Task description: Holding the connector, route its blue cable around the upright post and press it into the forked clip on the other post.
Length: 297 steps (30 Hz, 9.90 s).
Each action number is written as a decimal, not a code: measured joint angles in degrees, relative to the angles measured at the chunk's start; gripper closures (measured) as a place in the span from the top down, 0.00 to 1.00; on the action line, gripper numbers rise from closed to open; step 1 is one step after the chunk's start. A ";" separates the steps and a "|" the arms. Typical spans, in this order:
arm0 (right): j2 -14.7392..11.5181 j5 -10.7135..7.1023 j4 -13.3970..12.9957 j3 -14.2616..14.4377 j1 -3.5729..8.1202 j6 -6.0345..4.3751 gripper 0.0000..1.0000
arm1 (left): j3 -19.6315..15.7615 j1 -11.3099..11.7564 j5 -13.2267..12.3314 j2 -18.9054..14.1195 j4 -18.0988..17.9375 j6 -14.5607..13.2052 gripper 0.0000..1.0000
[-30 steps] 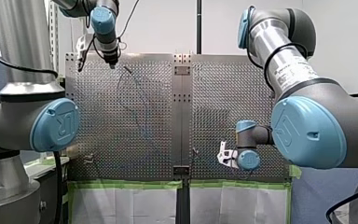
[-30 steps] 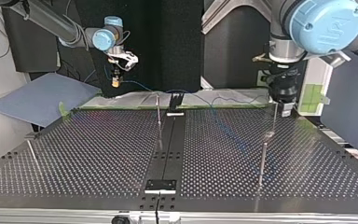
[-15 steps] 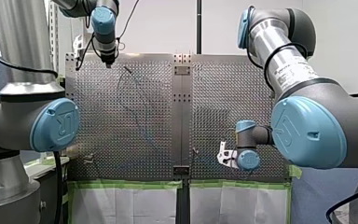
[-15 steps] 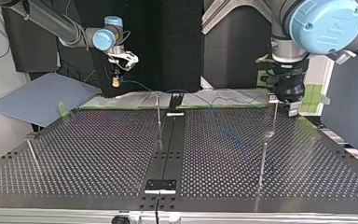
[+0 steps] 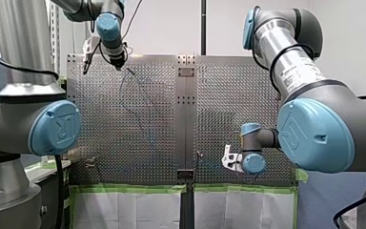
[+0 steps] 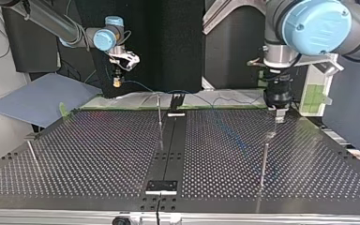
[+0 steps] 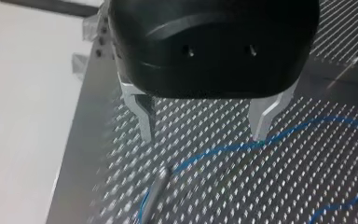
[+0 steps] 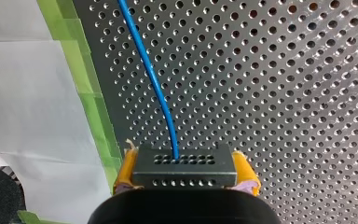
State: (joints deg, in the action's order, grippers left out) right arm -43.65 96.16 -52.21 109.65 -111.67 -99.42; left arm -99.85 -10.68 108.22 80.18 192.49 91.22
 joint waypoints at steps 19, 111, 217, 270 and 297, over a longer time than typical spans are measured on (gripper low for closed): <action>0.00 -0.25 -0.46 0.00 -0.41 -0.04 0.00 | -0.35 -3.89 -5.74 8.06 -8.49 -8.50 0.98; 0.19 -2.46 -1.40 0.02 -1.22 -0.80 0.00 | 8.28 -8.95 16.17 25.37 -27.93 -37.28 0.98; 0.52 -2.46 -1.77 0.27 -2.10 -0.75 0.00 | 5.82 -8.33 16.98 36.44 -30.72 -30.23 0.98; 0.53 -2.46 -1.94 0.27 -2.71 -0.55 0.00 | 8.20 -10.13 16.87 54.33 -36.39 -27.06 0.98; 0.53 -2.46 -2.11 0.27 -2.72 -0.37 0.00 | 8.02 -13.29 5.87 58.73 -36.99 -18.03 0.98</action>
State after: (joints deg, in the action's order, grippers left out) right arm -43.12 93.70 -54.32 109.92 -114.39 -99.78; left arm -91.82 -23.97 114.10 138.91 155.50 73.19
